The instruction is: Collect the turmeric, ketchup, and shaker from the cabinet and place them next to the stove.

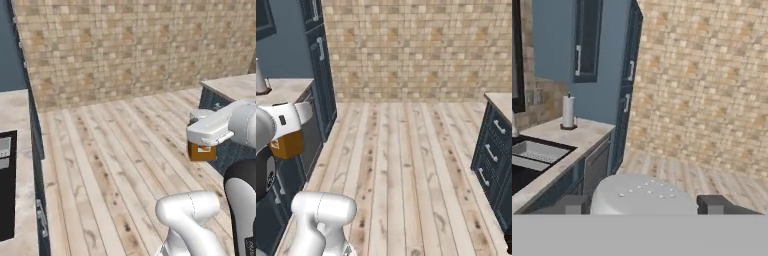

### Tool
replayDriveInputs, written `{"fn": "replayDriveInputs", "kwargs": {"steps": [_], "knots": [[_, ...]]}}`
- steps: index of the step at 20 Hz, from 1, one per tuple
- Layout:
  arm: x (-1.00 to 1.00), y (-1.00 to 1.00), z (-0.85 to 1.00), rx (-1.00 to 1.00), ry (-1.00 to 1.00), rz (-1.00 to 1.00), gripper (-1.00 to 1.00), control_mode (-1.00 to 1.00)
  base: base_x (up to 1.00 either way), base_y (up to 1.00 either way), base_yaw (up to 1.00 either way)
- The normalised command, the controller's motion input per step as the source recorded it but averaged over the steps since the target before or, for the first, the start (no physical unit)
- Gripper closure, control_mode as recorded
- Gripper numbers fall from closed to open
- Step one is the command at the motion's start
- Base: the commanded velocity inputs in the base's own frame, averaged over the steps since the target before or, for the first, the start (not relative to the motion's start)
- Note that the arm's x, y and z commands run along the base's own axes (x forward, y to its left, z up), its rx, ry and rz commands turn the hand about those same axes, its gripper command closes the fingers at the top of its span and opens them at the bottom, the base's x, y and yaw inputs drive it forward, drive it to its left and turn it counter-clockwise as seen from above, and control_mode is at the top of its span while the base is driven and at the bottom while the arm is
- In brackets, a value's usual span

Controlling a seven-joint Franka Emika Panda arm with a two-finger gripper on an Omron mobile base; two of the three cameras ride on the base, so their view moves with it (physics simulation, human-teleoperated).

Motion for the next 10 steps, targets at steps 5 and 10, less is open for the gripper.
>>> {"fn": "replayDriveInputs", "kwargs": {"steps": [5,10], "knots": [[0.00,0.00,0.00,0.00,0.00,0.00,1.00,1.00,0.00,-0.09,-0.62],[0.00,0.00,0.00,0.00,0.00,0.00,1.00,1.00,0.12,-0.14,-0.61]]}}
